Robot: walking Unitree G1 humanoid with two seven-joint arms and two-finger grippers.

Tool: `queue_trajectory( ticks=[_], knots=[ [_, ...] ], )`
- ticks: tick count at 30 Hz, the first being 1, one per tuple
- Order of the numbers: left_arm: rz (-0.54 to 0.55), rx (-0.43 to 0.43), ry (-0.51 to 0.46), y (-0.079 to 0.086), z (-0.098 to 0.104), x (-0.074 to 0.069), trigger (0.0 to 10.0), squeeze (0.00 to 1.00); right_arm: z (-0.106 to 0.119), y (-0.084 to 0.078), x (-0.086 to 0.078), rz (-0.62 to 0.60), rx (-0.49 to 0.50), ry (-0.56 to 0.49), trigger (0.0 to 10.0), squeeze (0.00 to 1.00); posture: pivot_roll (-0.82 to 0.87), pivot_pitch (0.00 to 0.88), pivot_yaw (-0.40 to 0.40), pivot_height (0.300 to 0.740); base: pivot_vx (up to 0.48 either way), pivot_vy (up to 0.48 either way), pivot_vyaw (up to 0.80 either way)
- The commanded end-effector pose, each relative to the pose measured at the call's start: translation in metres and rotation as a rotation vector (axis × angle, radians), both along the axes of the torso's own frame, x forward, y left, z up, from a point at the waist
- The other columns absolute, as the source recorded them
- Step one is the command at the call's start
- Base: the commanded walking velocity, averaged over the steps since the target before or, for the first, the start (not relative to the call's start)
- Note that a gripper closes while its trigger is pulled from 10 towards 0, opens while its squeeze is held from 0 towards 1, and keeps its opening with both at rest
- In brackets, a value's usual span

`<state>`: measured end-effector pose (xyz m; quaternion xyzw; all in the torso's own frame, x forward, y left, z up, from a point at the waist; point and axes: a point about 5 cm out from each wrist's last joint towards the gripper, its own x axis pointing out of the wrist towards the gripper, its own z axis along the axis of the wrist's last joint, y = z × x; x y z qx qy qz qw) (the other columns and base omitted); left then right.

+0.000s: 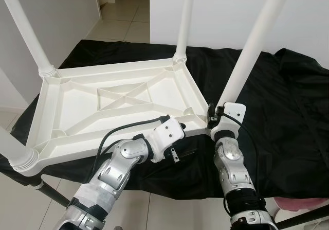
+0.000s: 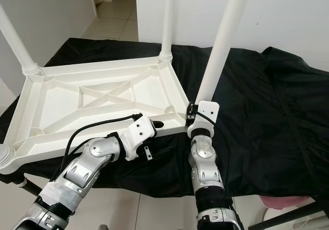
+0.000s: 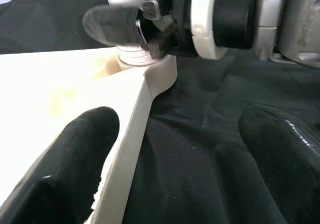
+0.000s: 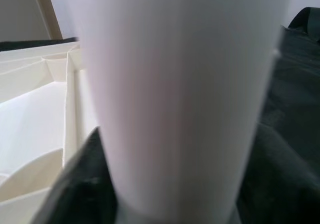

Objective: Building children table

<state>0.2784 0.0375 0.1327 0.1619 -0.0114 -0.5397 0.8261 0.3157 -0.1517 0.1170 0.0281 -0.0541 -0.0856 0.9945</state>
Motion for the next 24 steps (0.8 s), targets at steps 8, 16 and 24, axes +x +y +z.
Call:
queue_trajectory(
  ticks=[8,16,24],
  knots=[
    [-0.049,0.01,0.002,-0.002,0.0015,0.0003,10.0,0.0,-0.0046,-0.0075,-0.0024,0.138,-0.03,0.011,10.0,0.0,-0.03,0.0,0.018,0.74,0.0,0.0,0.0],
    [-0.044,0.006,0.0,-0.0023,0.0018,0.0001,10.0,0.0,-0.0007,-0.0123,-0.0031,0.401,-0.119,-0.008,10.0,0.0,-0.03,0.0,0.011,0.74,0.0,0.0,0.0],
    [-0.044,0.004,0.004,-0.0013,0.0016,-0.001,10.0,0.0,-0.0008,-0.0157,-0.0018,0.523,-0.173,0.011,10.0,0.0,-0.03,0.0,0.013,0.74,0.0,0.0,0.0]
  ],
)
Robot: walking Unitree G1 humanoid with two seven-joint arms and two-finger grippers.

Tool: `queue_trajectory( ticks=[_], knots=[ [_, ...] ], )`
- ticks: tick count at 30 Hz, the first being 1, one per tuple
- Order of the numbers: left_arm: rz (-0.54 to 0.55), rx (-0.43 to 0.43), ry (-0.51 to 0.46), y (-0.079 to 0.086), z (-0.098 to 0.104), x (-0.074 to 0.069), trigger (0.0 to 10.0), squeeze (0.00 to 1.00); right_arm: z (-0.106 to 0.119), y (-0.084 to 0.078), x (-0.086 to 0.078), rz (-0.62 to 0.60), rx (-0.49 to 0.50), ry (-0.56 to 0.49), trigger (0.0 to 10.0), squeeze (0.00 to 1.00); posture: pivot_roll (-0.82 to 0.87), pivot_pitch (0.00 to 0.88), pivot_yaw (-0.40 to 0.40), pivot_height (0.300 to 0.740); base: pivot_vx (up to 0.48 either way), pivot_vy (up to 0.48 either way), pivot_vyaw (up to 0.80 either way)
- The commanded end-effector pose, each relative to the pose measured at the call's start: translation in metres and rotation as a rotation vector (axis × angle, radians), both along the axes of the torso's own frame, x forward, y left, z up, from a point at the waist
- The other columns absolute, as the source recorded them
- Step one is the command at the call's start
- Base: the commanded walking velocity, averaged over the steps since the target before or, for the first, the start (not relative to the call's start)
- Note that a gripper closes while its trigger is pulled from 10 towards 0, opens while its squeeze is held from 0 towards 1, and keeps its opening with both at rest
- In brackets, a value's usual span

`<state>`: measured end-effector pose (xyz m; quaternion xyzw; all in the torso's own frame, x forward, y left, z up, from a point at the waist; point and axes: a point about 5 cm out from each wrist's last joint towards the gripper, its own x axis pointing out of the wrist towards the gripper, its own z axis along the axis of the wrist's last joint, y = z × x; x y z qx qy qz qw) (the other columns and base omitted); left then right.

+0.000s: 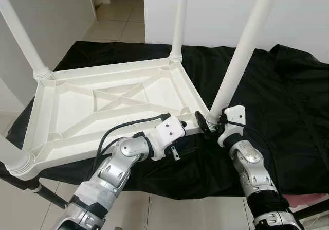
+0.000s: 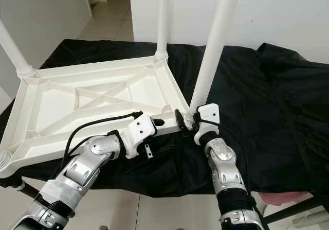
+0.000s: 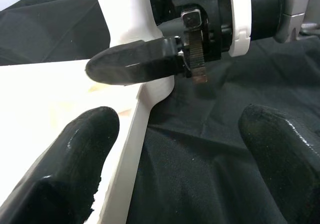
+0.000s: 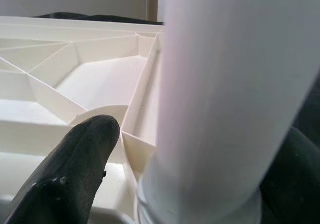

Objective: Building children table

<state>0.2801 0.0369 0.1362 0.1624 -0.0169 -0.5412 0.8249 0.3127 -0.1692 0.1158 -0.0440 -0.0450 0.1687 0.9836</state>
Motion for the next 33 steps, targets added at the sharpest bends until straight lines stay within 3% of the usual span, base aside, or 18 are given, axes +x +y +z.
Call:
queue_trajectory(
  ticks=[1,14,15,16,17,30,31,33],
  knots=[
    [-0.039,0.007,0.015,-0.001,-0.002,-0.003,10.0,0.0,0.001,0.002,0.001,0.047,-0.011,-0.002,10.0,0.0,-0.03,0.0,0.012,0.74,0.0,0.0,0.0],
    [-0.051,-0.027,0.046,0.0,0.0,-0.004,10.0,0.0,0.008,0.005,0.013,0.166,-0.067,-0.011,10.0,0.0,-0.03,0.0,0.016,0.74,0.0,0.0,0.0],
    [-0.051,-0.028,0.049,0.0,0.0,-0.005,10.0,0.0,0.008,0.005,0.015,0.169,-0.066,-0.005,8.5,0.0,-0.02,0.0,0.012,0.74,0.0,0.0,0.0],
    [-0.051,-0.029,0.051,0.0,0.0,-0.005,10.0,0.0,0.008,0.005,0.016,0.171,-0.065,0.0,8.5,0.0,-0.02,0.0,0.012,0.74,0.0,0.0,0.0],
    [-0.048,-0.029,0.049,0.0,0.001,-0.005,10.0,0.0,0.007,0.004,0.017,0.17,-0.068,0.005,0.0,0.0,-0.02,0.0,0.008,0.74,0.0,0.0,0.0],
    [-0.015,-0.032,0.034,0.003,0.002,-0.004,10.0,0.0,-0.003,-0.003,0.013,0.147,-0.061,0.035,0.0,0.0,-0.02,0.0,-0.003,0.74,0.0,0.0,0.0],
    [-0.014,-0.034,0.034,0.002,0.002,-0.004,10.0,0.0,-0.003,-0.004,0.013,0.136,-0.048,0.035,10.0,0.0,-0.02,0.0,-0.004,0.74,0.0,0.0,0.0],
    [-0.014,-0.036,0.034,0.002,0.002,-0.004,10.0,0.0,-0.002,-0.005,0.013,0.118,-0.021,0.032,10.0,0.0,-0.02,0.0,-0.004,0.74,0.0,0.0,0.0]
  ],
)
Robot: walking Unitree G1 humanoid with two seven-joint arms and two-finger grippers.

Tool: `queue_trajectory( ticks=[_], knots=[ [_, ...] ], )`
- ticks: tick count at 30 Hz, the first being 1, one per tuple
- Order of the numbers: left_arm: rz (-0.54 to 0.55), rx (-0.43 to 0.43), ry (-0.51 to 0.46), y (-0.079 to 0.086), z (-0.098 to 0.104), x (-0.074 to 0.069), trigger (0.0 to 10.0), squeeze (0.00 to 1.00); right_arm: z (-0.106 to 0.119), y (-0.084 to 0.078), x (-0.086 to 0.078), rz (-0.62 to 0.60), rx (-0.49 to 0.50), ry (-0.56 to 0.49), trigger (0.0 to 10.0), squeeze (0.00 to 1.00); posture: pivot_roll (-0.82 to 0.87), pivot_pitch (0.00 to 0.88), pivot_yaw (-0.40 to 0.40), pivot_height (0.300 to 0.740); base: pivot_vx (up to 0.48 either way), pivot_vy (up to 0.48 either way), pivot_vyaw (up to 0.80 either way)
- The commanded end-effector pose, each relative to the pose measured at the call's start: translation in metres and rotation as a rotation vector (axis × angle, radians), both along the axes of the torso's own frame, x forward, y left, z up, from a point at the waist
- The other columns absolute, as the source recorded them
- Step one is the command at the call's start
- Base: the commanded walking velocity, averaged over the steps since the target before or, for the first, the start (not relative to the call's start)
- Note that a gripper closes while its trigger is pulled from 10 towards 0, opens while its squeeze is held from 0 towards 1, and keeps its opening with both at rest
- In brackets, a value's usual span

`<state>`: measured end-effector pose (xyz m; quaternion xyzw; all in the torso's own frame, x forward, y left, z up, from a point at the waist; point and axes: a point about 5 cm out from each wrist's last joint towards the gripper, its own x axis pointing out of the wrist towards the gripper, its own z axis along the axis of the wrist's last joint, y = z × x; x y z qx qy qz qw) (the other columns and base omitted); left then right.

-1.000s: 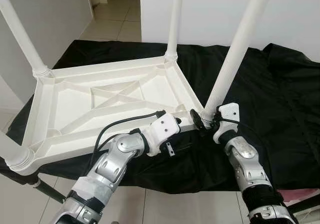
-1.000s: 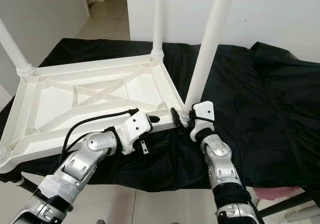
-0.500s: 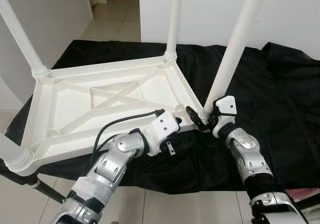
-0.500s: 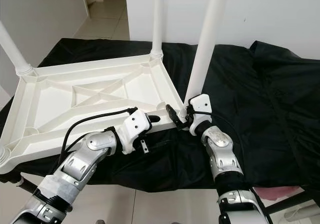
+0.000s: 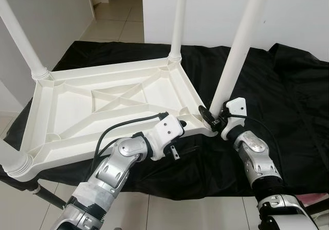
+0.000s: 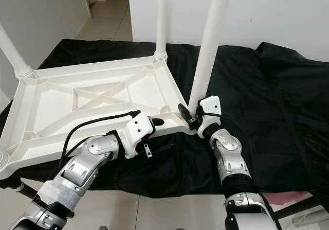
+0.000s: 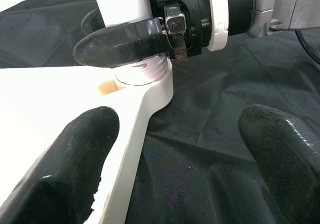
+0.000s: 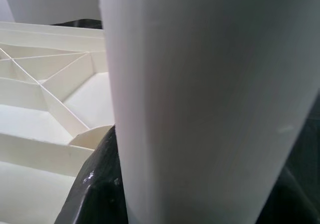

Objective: Building children table

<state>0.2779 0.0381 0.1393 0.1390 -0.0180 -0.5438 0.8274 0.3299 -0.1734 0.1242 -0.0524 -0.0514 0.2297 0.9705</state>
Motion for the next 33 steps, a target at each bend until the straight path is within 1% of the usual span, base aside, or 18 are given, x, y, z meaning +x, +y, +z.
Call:
queue_trajectory(
  ticks=[1,6,8,11,14,16,19,20,21,22,23,24,25,26,27,30,31,33],
  knots=[
    [-0.012,0.005,0.01,0.001,-0.001,-0.002,10.0,0.0,-0.01,-0.001,-0.004,-0.007,-0.003,0.043,10.0,0.0,-0.02,0.0,-0.004,0.74,0.0,0.0,0.0],
    [-0.012,0.004,0.01,0.0,-0.002,-0.002,10.0,0.0,-0.01,-0.001,-0.005,-0.029,0.011,0.043,10.0,0.0,-0.02,0.0,-0.004,0.74,0.0,0.0,0.0],
    [-0.013,0.005,0.009,0.0,-0.002,-0.002,10.0,0.0,-0.012,0.0,-0.006,-0.08,0.007,0.043,10.0,0.0,-0.02,0.0,-0.003,0.74,0.0,0.0,0.0],
    [-0.013,0.005,0.009,0.0,-0.002,-0.002,10.0,0.0,-0.012,0.0,-0.007,-0.109,0.01,0.043,10.0,0.0,-0.02,0.0,-0.003,0.74,0.0,0.0,0.0],
    [-0.013,0.003,0.009,0.0,-0.001,-0.002,10.0,0.0,-0.012,0.002,-0.009,-0.196,0.036,0.037,10.0,0.0,-0.02,0.0,-0.005,0.74,0.0,0.0,0.0],
    [-0.013,0.003,0.009,0.0,-0.001,-0.002,10.0,0.0,-0.012,0.002,-0.009,-0.196,0.036,0.037,10.0,0.0,-0.02,0.0,-0.005,0.74,0.0,0.0,0.0],
    [-0.013,0.005,0.01,0.0,-0.002,-0.003,10.0,0.0,-0.013,0.01,-0.011,-0.37,0.109,0.06,10.0,0.0,-0.02,0.0,-0.008,0.74,0.0,0.0,0.0],
    [-0.013,0.005,0.01,0.0,-0.002,-0.003,10.0,0.0,-0.013,0.01,-0.011,-0.37,0.109,0.06,10.0,0.0,-0.02,0.0,-0.008,0.74,0.0,0.0,0.0],
    [-0.012,0.006,0.009,0.001,-0.001,-0.002,10.0,0.0,-0.013,0.013,-0.012,-0.448,0.135,0.063,10.0,0.0,-0.02,0.0,-0.01,0.74,0.0,0.0,0.0],
    [-0.012,0.006,0.009,0.001,-0.001,-0.002,10.0,0.0,-0.013,0.013,-0.012,-0.448,0.135,0.063,10.0,0.0,-0.02,0.0,-0.01,0.74,0.0,0.0,0.0],
    [-0.009,0.006,0.006,0.001,0.0,-0.001,10.0,0.0,-0.014,0.015,-0.013,-0.565,0.175,0.064,10.0,0.0,-0.02,0.0,-0.011,0.74,0.0,0.0,0.0],
    [-0.009,0.006,0.006,0.001,0.0,-0.001,10.0,0.0,-0.014,0.015,-0.013,-0.565,0.175,0.064,10.0,0.0,-0.02,0.0,-0.011,0.74,0.0,0.0,0.0],
    [-0.006,0.005,0.003,0.001,0.001,0.0,10.0,0.0,-0.015,0.016,-0.014,-0.648,0.203,0.066,10.0,0.0,-0.02,0.0,-0.012,0.74,0.0,0.0,0.0],
    [-0.006,0.005,0.003,0.001,0.001,0.0,10.0,0.0,-0.015,0.016,-0.014,-0.648,0.203,0.066,10.0,0.0,-0.02,0.0,-0.012,0.74,0.0,0.0,0.0],
    [-0.005,0.005,0.001,0.001,0.001,0.001,10.0,0.0,-0.016,0.018,-0.015,-0.705,0.224,0.068,10.0,0.0,-0.02,0.0,-0.012,0.74,0.0,0.0,0.0],
    [-0.006,0.005,-0.001,0.001,0.001,0.001,10.0,0.0,-0.016,0.024,-0.016,-0.72,0.246,0.076,10.0,0.0,-0.01,0.0,-0.01,0.74,0.0,0.0,0.0],
    [-0.01,0.004,0.001,0.0,0.001,-0.001,10.0,0.0,-0.014,0.03,-0.015,-0.686,0.253,0.068,10.0,0.0,-0.02,0.0,-0.007,0.74,0.0,0.0,0.0],
    [-0.01,0.004,0.001,0.0,0.001,-0.001,10.0,0.0,-0.014,0.03,-0.015,-0.686,0.253,0.068,10.0,0.0,-0.02,0.0,-0.007,0.74,0.0,0.0,0.0]
  ],
)
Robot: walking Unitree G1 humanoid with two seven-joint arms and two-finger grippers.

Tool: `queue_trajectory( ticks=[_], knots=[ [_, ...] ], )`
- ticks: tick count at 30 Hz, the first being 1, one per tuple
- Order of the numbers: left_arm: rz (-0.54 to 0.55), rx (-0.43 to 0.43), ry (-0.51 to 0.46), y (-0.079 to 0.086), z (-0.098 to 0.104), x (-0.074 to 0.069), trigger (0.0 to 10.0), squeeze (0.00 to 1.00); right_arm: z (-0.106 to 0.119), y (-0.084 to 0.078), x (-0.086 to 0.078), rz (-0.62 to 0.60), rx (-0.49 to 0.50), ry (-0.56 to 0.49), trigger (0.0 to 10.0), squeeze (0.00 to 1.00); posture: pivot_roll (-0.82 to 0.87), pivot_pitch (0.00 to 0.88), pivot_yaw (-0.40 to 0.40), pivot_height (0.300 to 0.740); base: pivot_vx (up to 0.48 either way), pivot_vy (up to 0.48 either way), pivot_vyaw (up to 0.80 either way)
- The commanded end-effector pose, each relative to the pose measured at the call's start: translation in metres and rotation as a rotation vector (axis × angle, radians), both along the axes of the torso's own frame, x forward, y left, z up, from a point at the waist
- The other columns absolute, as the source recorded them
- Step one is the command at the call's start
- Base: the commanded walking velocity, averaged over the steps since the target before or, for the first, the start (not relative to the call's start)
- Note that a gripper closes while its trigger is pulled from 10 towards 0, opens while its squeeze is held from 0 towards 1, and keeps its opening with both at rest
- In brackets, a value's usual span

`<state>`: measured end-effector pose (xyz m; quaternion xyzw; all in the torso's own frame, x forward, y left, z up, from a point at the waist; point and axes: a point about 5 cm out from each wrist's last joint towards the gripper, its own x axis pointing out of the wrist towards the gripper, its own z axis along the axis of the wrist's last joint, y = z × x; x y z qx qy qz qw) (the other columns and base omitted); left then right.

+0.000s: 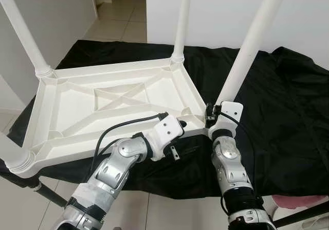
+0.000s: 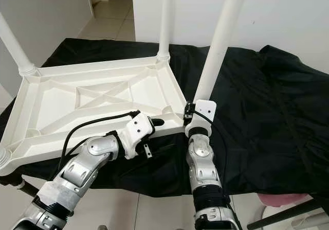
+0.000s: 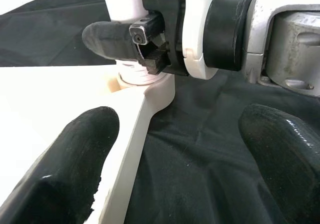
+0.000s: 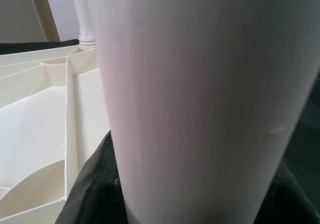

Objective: Building children table

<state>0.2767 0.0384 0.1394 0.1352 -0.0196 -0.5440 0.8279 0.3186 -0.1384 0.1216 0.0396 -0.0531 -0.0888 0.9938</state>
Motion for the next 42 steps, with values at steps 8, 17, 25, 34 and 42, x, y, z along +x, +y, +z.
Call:
queue_trajectory(
  ticks=[8,17,25,34,42],
  knots=[
    [-0.009,0.012,0.0,0.0,0.001,0.001,10.0,0.0,0.0,-0.01,-0.005,-0.015,0.053,-0.002,10.0,1.0,-0.02,0.0,-0.011,0.74,0.0,0.0,0.0],
    [-0.014,0.01,0.002,-0.003,-0.001,-0.001,10.0,0.0,0.007,-0.023,-0.006,0.092,0.007,-0.065,10.0,1.0,-0.03,0.0,-0.022,0.74,0.0,0.0,0.0],
    [-0.01,0.018,-0.008,-0.002,-0.001,0.0,10.0,0.0,0.007,-0.035,-0.001,0.355,-0.092,-0.07,10.0,0.0,-0.03,0.0,-0.023,0.74,0.0,0.0,0.0],
    [-0.036,0.021,-0.015,-0.007,0.0,-0.003,10.0,0.0,0.006,-0.038,0.01,0.617,-0.215,-0.009,10.0,0.0,-0.03,0.0,-0.024,0.74,0.0,0.0,0.0],
    [-0.035,0.023,-0.018,-0.007,-0.001,-0.002,10.0,0.0,0.003,-0.037,0.014,0.674,-0.203,0.02,0.0,0.0,-0.02,0.0,-0.025,0.74,0.0,0.0,0.0]
  ],
)
